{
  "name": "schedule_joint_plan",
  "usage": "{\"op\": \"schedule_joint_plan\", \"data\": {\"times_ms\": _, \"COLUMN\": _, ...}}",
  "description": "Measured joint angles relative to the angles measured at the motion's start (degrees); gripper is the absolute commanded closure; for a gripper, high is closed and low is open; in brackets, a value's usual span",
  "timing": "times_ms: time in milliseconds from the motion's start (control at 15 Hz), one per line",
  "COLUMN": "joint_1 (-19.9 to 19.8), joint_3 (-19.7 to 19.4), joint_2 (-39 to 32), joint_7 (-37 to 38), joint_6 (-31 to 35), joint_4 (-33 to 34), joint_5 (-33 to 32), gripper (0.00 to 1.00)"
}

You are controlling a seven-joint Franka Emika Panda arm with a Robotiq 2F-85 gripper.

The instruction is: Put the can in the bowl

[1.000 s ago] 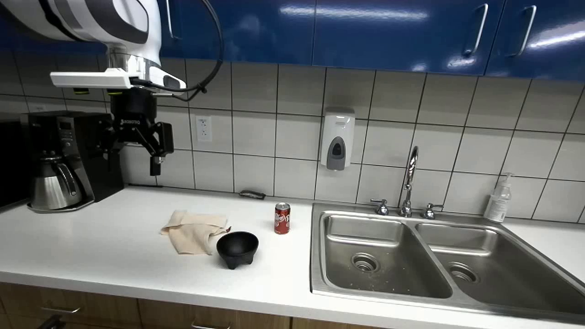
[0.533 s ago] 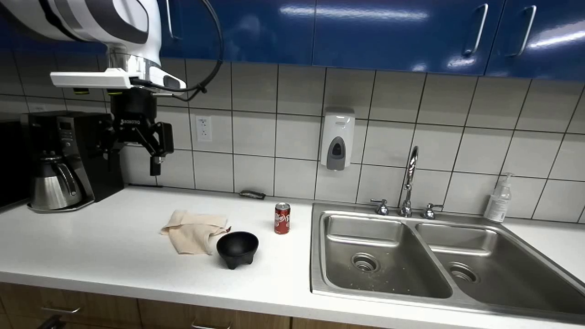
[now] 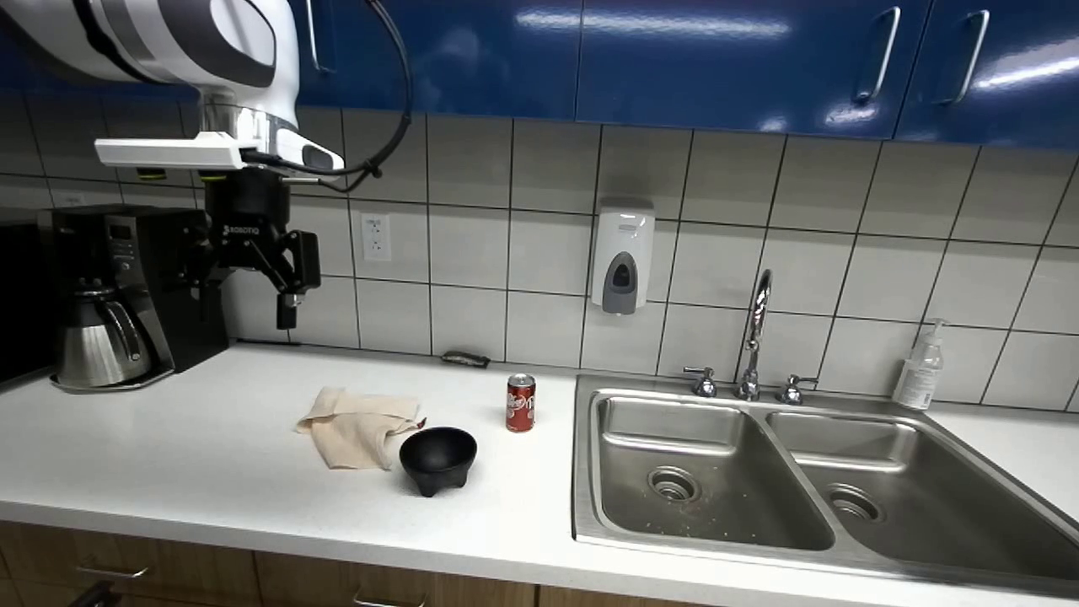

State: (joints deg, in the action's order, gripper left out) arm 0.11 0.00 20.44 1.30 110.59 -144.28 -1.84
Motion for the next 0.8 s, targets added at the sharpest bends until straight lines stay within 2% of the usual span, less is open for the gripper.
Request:
{"op": "schedule_joint_plan", "data": {"times_ms": 400, "joint_1": -0.23, "joint_3": -0.34, "joint_2": -1.10, "joint_7": 0.45, "joint_6": 4.44, "joint_4": -0.81, "joint_5": 0.01, "gripper": 0.00}}
{"op": "schedule_joint_plan", "data": {"times_ms": 800, "joint_1": -1.13, "joint_3": -2.82, "joint_2": -3.67, "joint_7": 0.43, "joint_6": 10.99, "joint_4": -1.62, "joint_5": 0.13, "gripper": 0.00}}
